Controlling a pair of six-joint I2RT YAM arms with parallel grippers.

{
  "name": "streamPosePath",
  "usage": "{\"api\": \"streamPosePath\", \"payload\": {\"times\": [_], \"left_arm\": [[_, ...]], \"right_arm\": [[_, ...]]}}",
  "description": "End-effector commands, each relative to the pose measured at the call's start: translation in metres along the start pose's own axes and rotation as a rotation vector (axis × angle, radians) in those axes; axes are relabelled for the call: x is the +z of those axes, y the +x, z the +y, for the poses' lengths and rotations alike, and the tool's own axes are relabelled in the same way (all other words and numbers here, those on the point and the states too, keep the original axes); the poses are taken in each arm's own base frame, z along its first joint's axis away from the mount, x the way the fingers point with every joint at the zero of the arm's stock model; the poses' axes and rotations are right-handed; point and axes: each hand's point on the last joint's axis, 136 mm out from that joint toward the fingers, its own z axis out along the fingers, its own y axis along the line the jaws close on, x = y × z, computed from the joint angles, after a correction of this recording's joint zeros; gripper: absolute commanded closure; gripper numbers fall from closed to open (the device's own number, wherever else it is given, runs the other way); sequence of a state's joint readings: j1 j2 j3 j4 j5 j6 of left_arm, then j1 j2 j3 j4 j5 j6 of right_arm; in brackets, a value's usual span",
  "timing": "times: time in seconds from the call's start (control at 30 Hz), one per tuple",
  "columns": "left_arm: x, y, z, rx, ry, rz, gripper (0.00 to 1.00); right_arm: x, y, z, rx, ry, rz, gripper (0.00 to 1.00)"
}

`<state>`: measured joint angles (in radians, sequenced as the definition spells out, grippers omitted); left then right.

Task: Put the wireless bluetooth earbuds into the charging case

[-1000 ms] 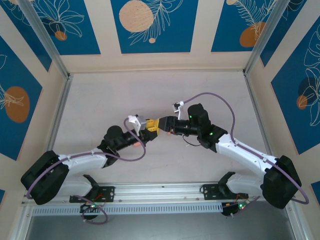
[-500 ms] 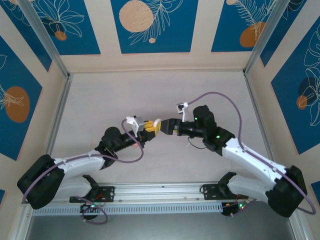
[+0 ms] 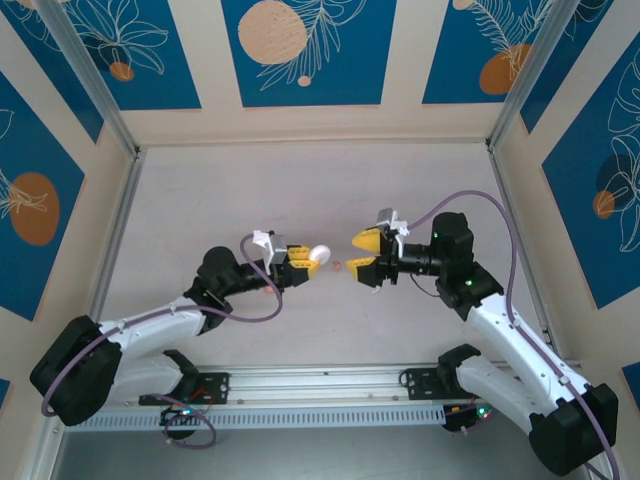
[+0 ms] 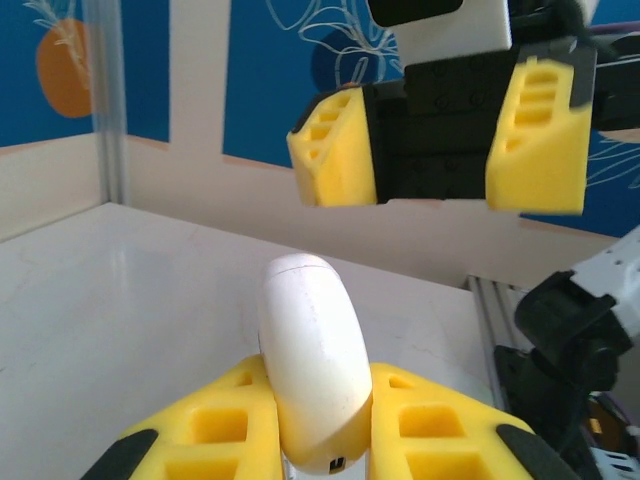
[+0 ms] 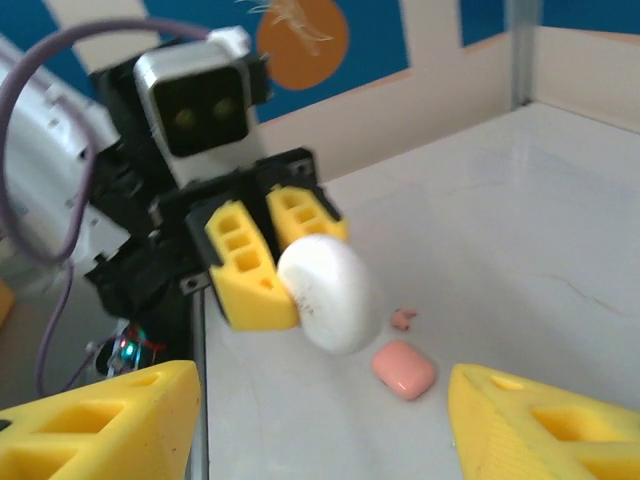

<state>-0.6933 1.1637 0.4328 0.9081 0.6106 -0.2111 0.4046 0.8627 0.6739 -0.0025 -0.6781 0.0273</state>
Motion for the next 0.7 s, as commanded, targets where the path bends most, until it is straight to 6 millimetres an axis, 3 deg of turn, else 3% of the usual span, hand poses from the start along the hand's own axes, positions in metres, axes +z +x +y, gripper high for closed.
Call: {"api": "streamPosePath", "payload": {"times": [0.0,0.43,0.67], "left_arm": [[0.002,-0.023,-0.016,0.022,0.112,-0.029,0.87],[0.011,-0.035,-0.027,-0.002,0.221,-0.053,0.87],[0.012,-0.036,-0.029,-0.007,0.24,-0.06,0.88]], "right_arm": [[0.001,-0.001,0.019,-0.157,-0.141,0.033,0.35],[0.025,-0.002,0.03,-0.144,-0.342,0.088,0.43],[0.03,-0.004,0.034,-0.15,-0.391,0.091,0.58]]}}
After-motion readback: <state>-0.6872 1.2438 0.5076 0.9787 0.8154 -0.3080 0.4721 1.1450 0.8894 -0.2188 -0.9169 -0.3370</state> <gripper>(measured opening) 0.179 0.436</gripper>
